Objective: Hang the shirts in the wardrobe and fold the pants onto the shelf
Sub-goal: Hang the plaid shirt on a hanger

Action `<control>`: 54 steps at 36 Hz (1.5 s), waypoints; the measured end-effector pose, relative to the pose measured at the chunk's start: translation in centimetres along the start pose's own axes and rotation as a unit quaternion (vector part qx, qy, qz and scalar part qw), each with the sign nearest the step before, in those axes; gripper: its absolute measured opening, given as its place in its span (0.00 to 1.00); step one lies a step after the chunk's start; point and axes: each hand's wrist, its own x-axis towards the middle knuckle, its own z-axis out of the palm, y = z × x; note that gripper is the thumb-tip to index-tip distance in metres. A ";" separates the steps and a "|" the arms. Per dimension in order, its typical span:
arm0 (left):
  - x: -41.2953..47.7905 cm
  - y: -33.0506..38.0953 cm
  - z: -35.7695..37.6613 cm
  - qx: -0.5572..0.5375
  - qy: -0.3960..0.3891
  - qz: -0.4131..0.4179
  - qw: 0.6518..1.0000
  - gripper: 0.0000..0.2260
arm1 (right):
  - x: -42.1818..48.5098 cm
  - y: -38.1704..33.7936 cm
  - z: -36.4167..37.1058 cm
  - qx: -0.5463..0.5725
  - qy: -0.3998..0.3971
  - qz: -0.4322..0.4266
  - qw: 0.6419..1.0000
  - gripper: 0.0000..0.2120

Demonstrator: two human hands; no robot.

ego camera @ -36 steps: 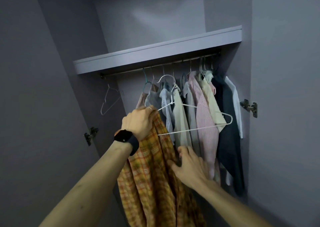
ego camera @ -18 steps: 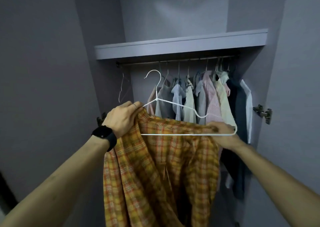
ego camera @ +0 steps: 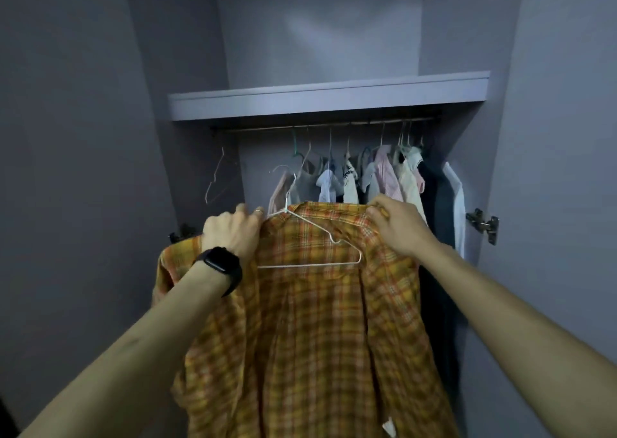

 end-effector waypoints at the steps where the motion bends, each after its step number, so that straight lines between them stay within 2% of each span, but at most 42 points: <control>1: 0.0 0.2 0.0 -0.026 0.001 -0.011 1.000 0.17 | -0.1 -0.5 0.1 0.008 0.001 0.002 1.000 0.08; 4: -0.3 1.2 0.0 -0.107 0.004 0.003 0.994 0.11 | -0.6 -2.4 0.7 0.013 0.007 -0.012 1.000 0.08; 7: -0.9 2.3 0.0 -0.161 0.020 0.027 0.986 0.10 | -0.7 -3.8 0.8 -0.005 0.033 0.004 0.999 0.08; 11: -1.6 3.4 -0.4 -0.226 0.026 0.000 0.974 0.06 | -0.7 -4.9 0.5 0.007 0.037 0.013 0.999 0.08; 14: -1.6 3.9 -0.7 -0.244 0.023 -0.023 0.969 0.05 | -2.5 -6.6 1.7 0.039 -0.020 -0.036 0.998 0.06; 17: -1.6 3.6 -0.6 -0.247 0.046 -0.035 0.967 0.06 | -4.4 -7.1 2.5 -0.008 -0.146 -0.069 0.987 0.07; 18: -1.7 3.5 -0.5 -0.246 0.057 -0.034 0.967 0.08 | -4.5 -6.9 2.2 -0.006 -0.144 -0.065 0.987 0.07; 20: -2.2 3.4 -0.2 -0.235 0.082 -0.022 0.968 0.09 | -3.7 -6.1 1.2 0.019 -0.037 -0.026 0.999 0.06; 21: -2.5 3.4 -0.1 -0.230 0.094 -0.015 0.968 0.09 | -3.1 -5.6 0.7 0.012 0.013 -0.003 1.000 0.11; 22: -2.8 3.4 0.0 -0.228 0.105 -0.011 0.968 0.08 | -2.5 -5.3 0.3 -0.012 0.022 0.011 1.000 0.17; 24: -3.4 3.5 0.0 -0.227 0.119 -0.008 0.967 0.08 | -1.4 -5.0 0.1 -0.095 -0.052 -0.006 0.994 0.26; 26: -3.8 3.6 0.0 -0.229 0.120 -0.006 0.966 0.09 | -0.9 -4.9 0.6 -0.144 -0.140 -0.031 0.979 0.21; 27: -3.9 3.6 0.1 -0.227 0.116 -0.004 0.967 0.09 | -0.8 -4.9 0.8 -0.143 -0.160 -0.030 0.976 0.18; 29: -4.4 3.5 0.1 -0.232 0.104 -0.005 0.967 0.09 | -1.2 -4.9 1.3 -0.147 -0.152 -0.025 0.977 0.15; 31: -4.7 3.6 0.1 -0.281 0.095 -0.030 0.954 0.08 | -1.7 -4.6 2.1 -0.189 -0.109 -0.035 0.975 0.16; 33: -4.9 3.7 -0.5 -0.385 0.108 -0.092 0.912 0.07 | -2.2 -4.2 2.9 -0.220 -0.056 -0.047 0.973 0.16; 36: -4.4 3.4 -2.0 -0.558 0.156 -0.204 0.789 0.07 | -2.4 -3.9 3.7 -0.216 -0.030 -0.040 0.975 0.14; 37: -4.2 3.4 -2.5 -0.583 0.172 -0.217 0.764 0.07 | -2.2 -3.9 3.7 -0.215 -0.030 -0.036 0.976 0.15; 40: -3.9 3.5 -3.0 -0.606 0.203 -0.227 0.735 0.04 | -2.0 -4.2 3.3 -0.216 -0.025 -0.043 0.975 0.16; 41: -3.7 3.2 -2.8 -0.624 0.202 -0.253 0.711 0.04 | -1.9 -4.4 3.0 -0.222 -0.018 -0.052 0.974 0.16; 44: -2.8 1.0 -2.5 -0.696 0.179 -0.363 0.593 0.07 | -2.0 -5.0 2.6 -0.240 0.001 -0.096 0.966 0.16; 45: -2.6 0.5 -2.2 -0.692 0.169 -0.383 0.589 0.07 | -2.1 -5.4 2.7 -0.248 -0.005 -0.109 0.963 0.15; 46: -2.4 0.6 -2.1 -0.663 0.160 -0.383 0.624 0.07 | -2.2 -5.9 2.9 -0.256 -0.018 -0.114 0.960 0.14; 47: -2.6 1.3 -2.2 -0.619 0.148 -0.355 0.685 0.07 | -2.2 -6.5 3.3 -0.267 -0.030 -0.115 0.956 0.14; 48: -2.9 2.7 -2.4 -0.575 0.131 -0.298 0.750 0.07 | -2.1 -7.0 3.6 -0.278 -0.039 -0.114 0.953 0.13; 49: -3.3 4.3 -2.6 -0.545 0.112 -0.231 0.798 0.07 | -2.0 -7.3 3.8 -0.284 -0.042 -0.113 0.951 0.13; 50: -3.7 5.5 -2.5 -0.529 0.091 -0.172 0.826 0.09 | -2.0 -7.5 3.9 -0.274 -0.037 -0.102 0.956 0.13; 51: -4.0 6.2 -2.5 -0.538 0.067 -0.140 0.829 0.11 | -1.8 -7.3 3.9 -0.255 -0.027 -0.084 0.963 0.14; 52: -4.1 6.2 -2.5 -0.564 0.046 -0.131 0.814 0.13 | -1.8 -6.9 3.7 -0.235 -0.016 -0.065 0.970 0.14; 54: -4.0 4.8 -2.1 -0.626 0.031 -0.136 0.768 0.12 | -1.7 -5.8 3.4 -0.209 -0.001 -0.043 0.977 0.13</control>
